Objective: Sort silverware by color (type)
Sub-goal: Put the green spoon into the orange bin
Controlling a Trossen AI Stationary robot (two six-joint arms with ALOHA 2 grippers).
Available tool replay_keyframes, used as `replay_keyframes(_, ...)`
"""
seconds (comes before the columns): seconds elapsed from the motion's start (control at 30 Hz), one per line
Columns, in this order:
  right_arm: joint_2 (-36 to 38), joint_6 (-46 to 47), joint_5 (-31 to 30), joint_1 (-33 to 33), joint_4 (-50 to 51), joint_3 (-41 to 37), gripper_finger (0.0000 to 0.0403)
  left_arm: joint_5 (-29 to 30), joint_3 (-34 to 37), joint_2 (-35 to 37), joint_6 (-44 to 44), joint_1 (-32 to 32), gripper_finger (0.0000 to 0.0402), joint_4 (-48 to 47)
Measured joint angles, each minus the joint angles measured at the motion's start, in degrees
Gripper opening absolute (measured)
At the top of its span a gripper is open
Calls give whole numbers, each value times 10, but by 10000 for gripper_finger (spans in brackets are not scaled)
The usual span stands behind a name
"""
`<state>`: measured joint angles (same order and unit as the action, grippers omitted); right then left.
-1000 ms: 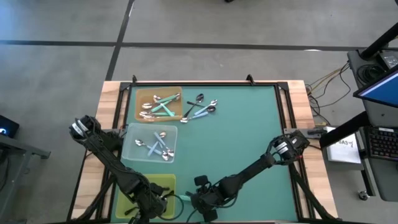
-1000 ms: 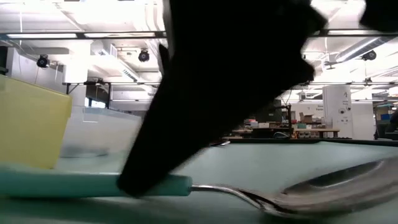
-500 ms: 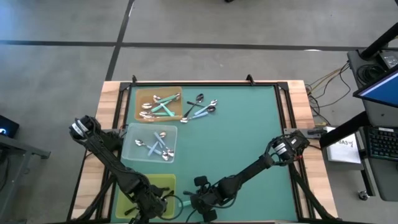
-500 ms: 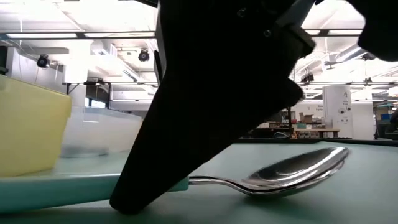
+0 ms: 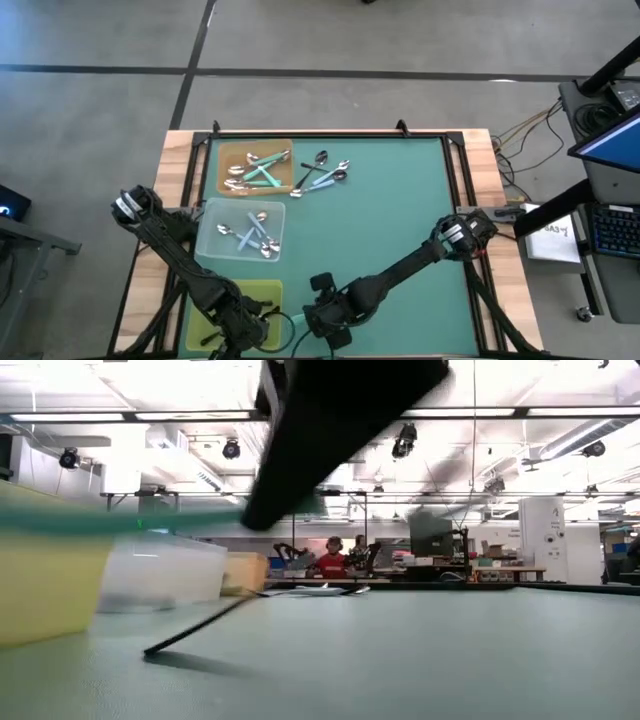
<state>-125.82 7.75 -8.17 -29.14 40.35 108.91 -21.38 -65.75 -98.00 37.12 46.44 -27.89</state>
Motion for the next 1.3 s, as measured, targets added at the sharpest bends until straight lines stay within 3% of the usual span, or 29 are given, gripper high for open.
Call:
replay_keyframes(0.37, 15, -14, -10, 23, 176, 108, 34, 0, 0, 17, 3, -6, 150, -24)
replay_keyframes(0.8, 110, -24, -29, 44, 285, 99, 34, 19, 57, 89, -53, -48, 150, -57)
replay_keyframes(1.03, 206, -23, -30, 97, 291, 10, 34, 31, 122, 162, -97, -90, 150, -62)
replay_keyframes(1.3, 348, -3, -25, 193, 182, -193, 34, 106, 188, 293, -220, -199, 150, -120)
